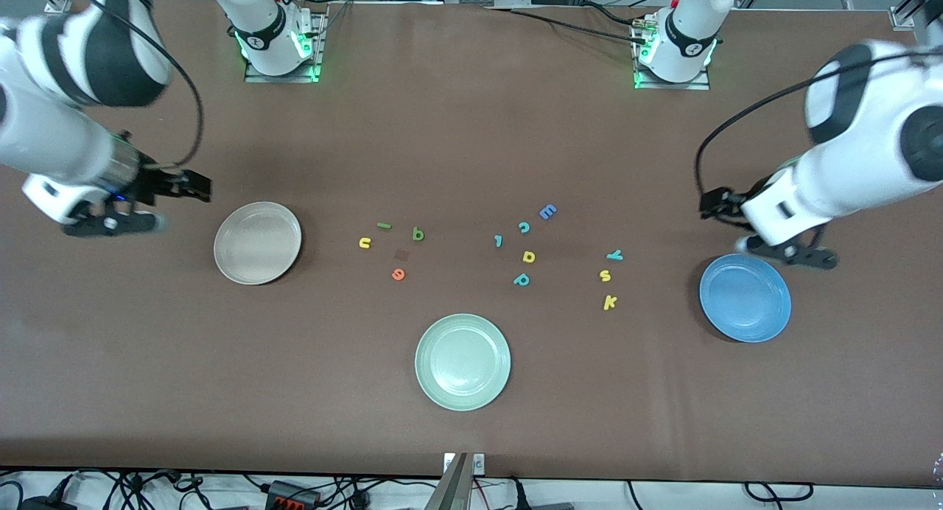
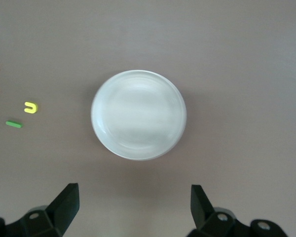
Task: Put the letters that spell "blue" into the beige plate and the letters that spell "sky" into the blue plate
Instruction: 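Grasp the yellow k with the left gripper while the right gripper grasps yellow u, then carry the yellow k to the blue plate while the right gripper lifts u, then release the k on the blue plate while the right gripper drops u on beige plate, then grasp the yellow s with the left gripper while the right gripper reaches green letters, then place the s on the blue plate while the right gripper carries green l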
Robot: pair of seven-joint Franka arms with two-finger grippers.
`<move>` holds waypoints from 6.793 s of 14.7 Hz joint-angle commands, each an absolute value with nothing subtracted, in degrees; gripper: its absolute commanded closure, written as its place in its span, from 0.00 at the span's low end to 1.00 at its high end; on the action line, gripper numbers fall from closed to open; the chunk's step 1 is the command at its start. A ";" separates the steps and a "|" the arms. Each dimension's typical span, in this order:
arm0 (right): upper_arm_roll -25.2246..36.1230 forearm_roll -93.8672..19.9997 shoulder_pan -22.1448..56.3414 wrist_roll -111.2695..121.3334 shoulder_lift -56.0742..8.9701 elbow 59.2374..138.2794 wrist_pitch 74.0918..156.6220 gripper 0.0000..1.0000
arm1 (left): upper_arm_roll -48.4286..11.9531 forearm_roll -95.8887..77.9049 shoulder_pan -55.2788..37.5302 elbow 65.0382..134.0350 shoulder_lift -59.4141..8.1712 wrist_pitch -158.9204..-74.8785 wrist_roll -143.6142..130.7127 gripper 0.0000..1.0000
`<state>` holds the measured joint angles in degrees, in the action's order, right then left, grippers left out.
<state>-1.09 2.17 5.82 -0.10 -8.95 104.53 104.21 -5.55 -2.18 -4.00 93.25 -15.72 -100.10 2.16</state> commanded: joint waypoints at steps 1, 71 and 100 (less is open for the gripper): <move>-0.88 -1.04 10.79 -4.01 -13.60 104.41 108.52 0.00 | -5.36 -1.93 -6.32 90.26 -22.39 -105.44 -1.04 0.00; -0.43 -2.99 6.15 1.38 -26.90 99.33 110.14 0.00 | -13.62 8.53 -5.54 96.04 -40.17 -126.09 -33.83 0.00; -7.03 7.12 25.66 33.92 -29.62 116.19 142.73 0.40 | -13.27 9.32 5.25 89.12 -35.24 -106.71 -15.14 0.89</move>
